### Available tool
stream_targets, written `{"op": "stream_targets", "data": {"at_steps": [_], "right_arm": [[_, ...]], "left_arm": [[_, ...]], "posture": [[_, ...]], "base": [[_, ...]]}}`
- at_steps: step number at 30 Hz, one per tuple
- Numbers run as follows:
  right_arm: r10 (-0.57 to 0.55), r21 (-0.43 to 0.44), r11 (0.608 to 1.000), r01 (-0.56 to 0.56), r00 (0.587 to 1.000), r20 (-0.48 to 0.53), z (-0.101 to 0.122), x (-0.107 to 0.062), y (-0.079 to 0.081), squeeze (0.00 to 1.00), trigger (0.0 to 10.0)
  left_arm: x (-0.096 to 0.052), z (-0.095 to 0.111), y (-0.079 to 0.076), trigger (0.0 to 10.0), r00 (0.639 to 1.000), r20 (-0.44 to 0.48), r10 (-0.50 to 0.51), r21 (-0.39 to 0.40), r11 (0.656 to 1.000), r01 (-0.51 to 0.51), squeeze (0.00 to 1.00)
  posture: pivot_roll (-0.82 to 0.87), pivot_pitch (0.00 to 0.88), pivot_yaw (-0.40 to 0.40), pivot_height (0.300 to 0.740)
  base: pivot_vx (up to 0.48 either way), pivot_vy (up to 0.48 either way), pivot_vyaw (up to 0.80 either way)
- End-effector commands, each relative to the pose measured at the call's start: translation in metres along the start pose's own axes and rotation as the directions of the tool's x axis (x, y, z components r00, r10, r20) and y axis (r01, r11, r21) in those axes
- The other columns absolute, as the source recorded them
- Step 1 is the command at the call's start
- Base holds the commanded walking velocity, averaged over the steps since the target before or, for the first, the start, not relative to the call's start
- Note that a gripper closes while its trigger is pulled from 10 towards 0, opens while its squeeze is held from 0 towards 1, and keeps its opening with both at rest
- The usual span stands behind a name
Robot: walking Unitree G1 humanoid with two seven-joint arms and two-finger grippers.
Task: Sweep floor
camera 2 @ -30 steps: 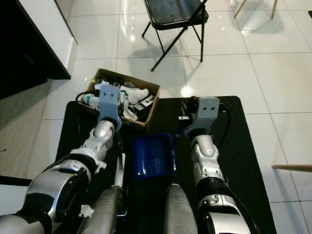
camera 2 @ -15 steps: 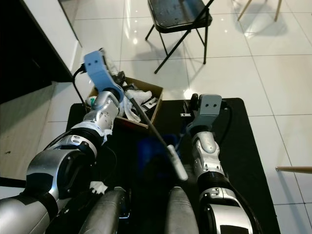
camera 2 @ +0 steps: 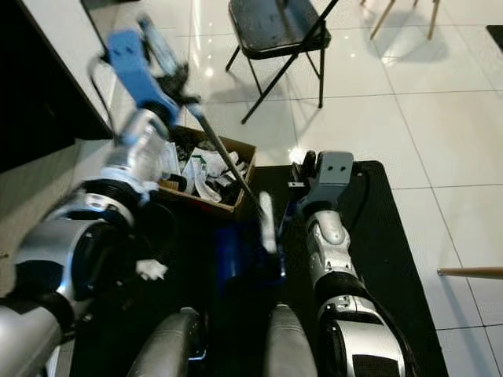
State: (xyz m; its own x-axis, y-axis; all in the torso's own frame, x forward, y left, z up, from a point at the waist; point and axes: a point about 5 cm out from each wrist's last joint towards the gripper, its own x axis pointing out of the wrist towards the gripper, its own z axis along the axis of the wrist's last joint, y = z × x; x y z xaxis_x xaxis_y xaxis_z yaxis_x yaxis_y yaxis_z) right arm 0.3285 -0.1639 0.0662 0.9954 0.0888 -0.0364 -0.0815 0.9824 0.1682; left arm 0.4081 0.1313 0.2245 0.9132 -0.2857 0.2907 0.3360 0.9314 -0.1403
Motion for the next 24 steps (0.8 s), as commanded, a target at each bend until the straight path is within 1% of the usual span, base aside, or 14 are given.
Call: {"op": "stream_targets", "data": {"at_steps": [1,3,4,6,8,9,10,11,13,16,19,20,22,24], "right_arm": [[0.011,0.039,0.999,-0.011,1.0,0.012,-0.002,-0.002,0.003,0.0,10.0],[0.01,0.042,0.999,-0.01,1.0,-0.002,-0.007,-0.004,0.002,0.0,10.0],[0.01,0.042,0.999,-0.01,1.0,-0.002,-0.007,-0.004,0.002,0.0,10.0],[0.005,0.048,0.999,-0.004,1.0,-0.019,-0.013,-0.007,0.001,0.0,10.0],[0.005,0.048,0.999,-0.004,1.0,-0.019,-0.013,-0.007,0.001,0.0,10.0],[-0.003,0.062,0.998,0.005,1.0,-0.029,-0.017,-0.011,-0.001,0.0,10.0],[-0.003,0.062,0.998,0.005,1.0,-0.029,-0.017,-0.011,-0.001,0.0,10.0],[-0.007,0.068,0.998,0.009,0.999,-0.032,-0.019,-0.012,-0.002,0.0,10.0],[-0.012,0.074,0.997,0.015,0.999,-0.037,-0.021,-0.015,-0.004,0.0,10.0],[-0.015,0.071,0.997,0.018,0.999,-0.044,-0.023,-0.016,-0.006,0.0,10.0],[-0.018,0.039,0.999,0.022,0.996,-0.086,-0.033,-0.023,-0.01,0.0,10.0],[-0.018,0.039,0.999,0.022,0.996,-0.086,-0.033,-0.023,-0.01,0.0,10.0],[-0.015,0.02,1.0,0.017,0.994,-0.109,-0.038,-0.027,-0.01,0.0,10.0],[-0.015,0.007,1.0,0.016,0.992,-0.124,-0.041,-0.03,-0.012,0.0,10.0]], "left_arm": [[-0.01,-0.001,0.016,10.0,1.0,-0.001,-0.005,0.061,0.998,0.005,0.0],[-0.024,-0.007,0.035,10.0,0.999,-0.031,0.031,0.166,0.986,-0.025,0.0],[-0.024,-0.007,0.035,10.0,0.999,-0.031,0.031,0.166,0.986,-0.025,0.0],[-0.044,-0.018,0.056,10.0,0.994,-0.084,0.07,0.242,0.969,-0.048,0.0],[-0.044,-0.018,0.056,10.0,0.994,-0.084,0.07,0.242,0.969,-0.048,0.0],[-0.068,-0.031,0.074,10.0,0.988,-0.12,0.099,0.261,0.963,-0.065,0.0],[-0.068,-0.031,0.074,10.0,0.988,-0.12,0.099,0.261,0.963,-0.065,0.0],[-0.078,-0.035,0.08,10.0,0.986,-0.125,0.111,0.259,0.963,-0.076,0.0],[-0.092,-0.038,0.09,10.0,0.983,-0.109,0.147,0.245,0.963,-0.117,0.0],[-0.098,-0.037,0.096,10.0,0.98,-0.095,0.174,0.254,0.956,-0.146,0.0],[-0.118,-0.032,0.114,10.0,0.963,-0.032,0.268,0.317,0.916,-0.245,0.0],[-0.118,-0.032,0.114,10.0,0.963,-0.032,0.268,0.317,0.916,-0.245,0.0],[-0.124,-0.023,0.12,10.0,0.951,0.049,0.304,0.335,0.892,-0.303,0.0],[-0.125,-0.015,0.123,10.0,0.944,0.099,0.315,0.317,0.889,-0.33,0.0]], "posture": [[0.01,0.035,0.041,0.74],[0.01,0.032,0.04,0.74],[0.01,0.032,0.04,0.74],[0.02,0.028,0.04,0.74],[0.02,0.028,0.04,0.74],[0.02,0.027,0.041,0.74],[0.02,0.027,0.041,0.74],[0.02,0.028,0.041,0.74],[0.02,0.027,0.038,0.74],[0.02,0.028,0.035,0.74],[0.02,0.034,0.03,0.74],[0.02,0.034,0.03,0.74],[0.02,0.04,0.028,0.74],[0.02,0.043,0.025,0.74]], "base": [[0.0,0.0,0.0],[0.0,0.0,0.0],[0.0,0.0,0.0],[0.0,0.0,0.0],[0.0,0.0,0.0],[0.0,0.0,0.0],[0.0,0.0,0.0],[0.0,0.0,0.0],[0.0,0.0,0.0],[0.0,0.0,0.0],[0.0,0.0,0.0],[0.0,0.0,0.0],[0.0,0.0,0.0],[0.0,0.0,0.0]]}}
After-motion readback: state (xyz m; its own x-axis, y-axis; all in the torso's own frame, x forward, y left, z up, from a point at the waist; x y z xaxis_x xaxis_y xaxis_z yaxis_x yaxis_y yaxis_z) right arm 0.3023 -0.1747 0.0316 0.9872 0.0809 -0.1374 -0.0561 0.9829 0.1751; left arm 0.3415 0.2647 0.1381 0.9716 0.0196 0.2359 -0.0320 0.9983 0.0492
